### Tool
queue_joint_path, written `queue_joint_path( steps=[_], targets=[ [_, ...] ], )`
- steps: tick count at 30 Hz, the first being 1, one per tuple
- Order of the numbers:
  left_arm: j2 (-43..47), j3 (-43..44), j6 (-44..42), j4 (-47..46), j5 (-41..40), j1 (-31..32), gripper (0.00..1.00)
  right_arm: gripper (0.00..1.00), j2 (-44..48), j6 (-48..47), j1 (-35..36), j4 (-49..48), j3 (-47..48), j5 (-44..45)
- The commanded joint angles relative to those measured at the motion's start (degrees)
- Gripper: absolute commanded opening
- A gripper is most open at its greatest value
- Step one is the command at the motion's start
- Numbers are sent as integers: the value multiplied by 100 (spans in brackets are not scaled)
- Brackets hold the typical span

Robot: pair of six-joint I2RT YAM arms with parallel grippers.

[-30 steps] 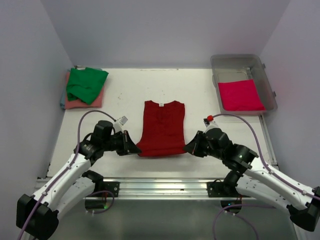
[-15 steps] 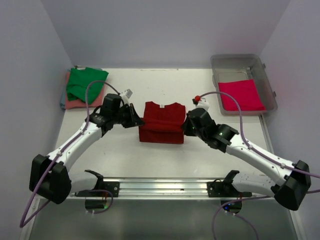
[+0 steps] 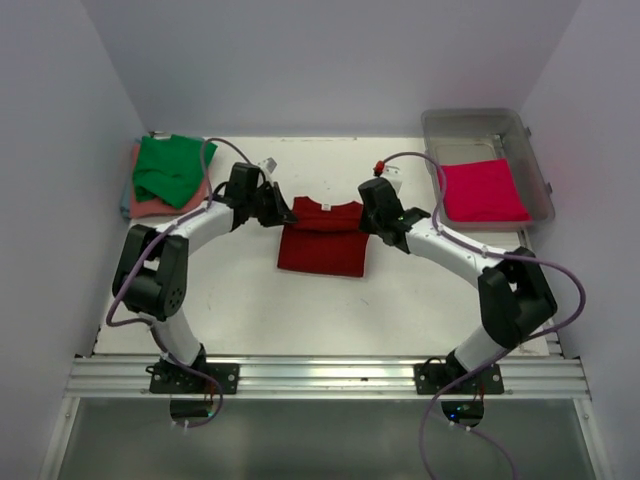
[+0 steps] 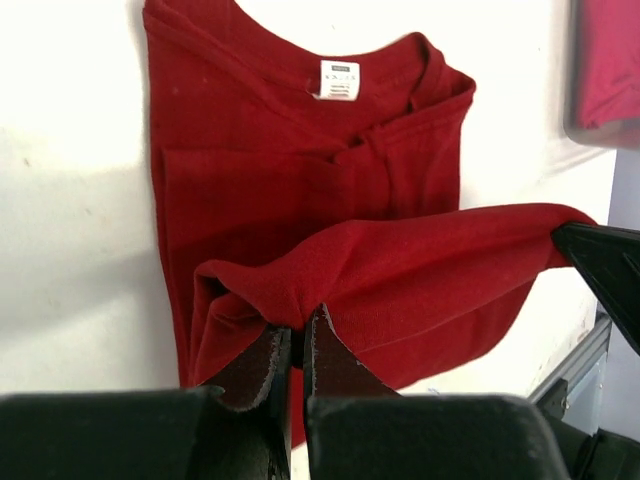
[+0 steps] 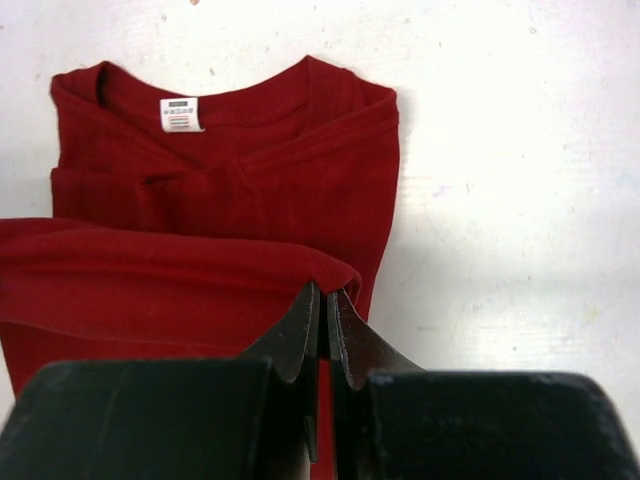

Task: Fold and stack the t-shirts
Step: Fold the tshirt

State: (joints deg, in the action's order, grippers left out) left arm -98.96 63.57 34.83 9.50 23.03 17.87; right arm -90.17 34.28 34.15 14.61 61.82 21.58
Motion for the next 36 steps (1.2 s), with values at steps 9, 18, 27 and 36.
queue_joint_path(
  steps=[9,18,27,36],
  targets=[
    [-1643,1841,-56,-1775,1054,-459,0,0,-1509,-88,-418,-582,1313,742],
    [-2867,4190,7,-1872,1046,-758,100,73,-2726,-527,-699,-598,3522,768],
    [-1425,2319,-99,-2804,923,-794,100,77,-1328,-783,-682,-1259,1984,288],
    [-2407,2168,331,-3103,2671,-767,100,0,-2187,849,-805,-1355,2255,-3149]
  ],
)
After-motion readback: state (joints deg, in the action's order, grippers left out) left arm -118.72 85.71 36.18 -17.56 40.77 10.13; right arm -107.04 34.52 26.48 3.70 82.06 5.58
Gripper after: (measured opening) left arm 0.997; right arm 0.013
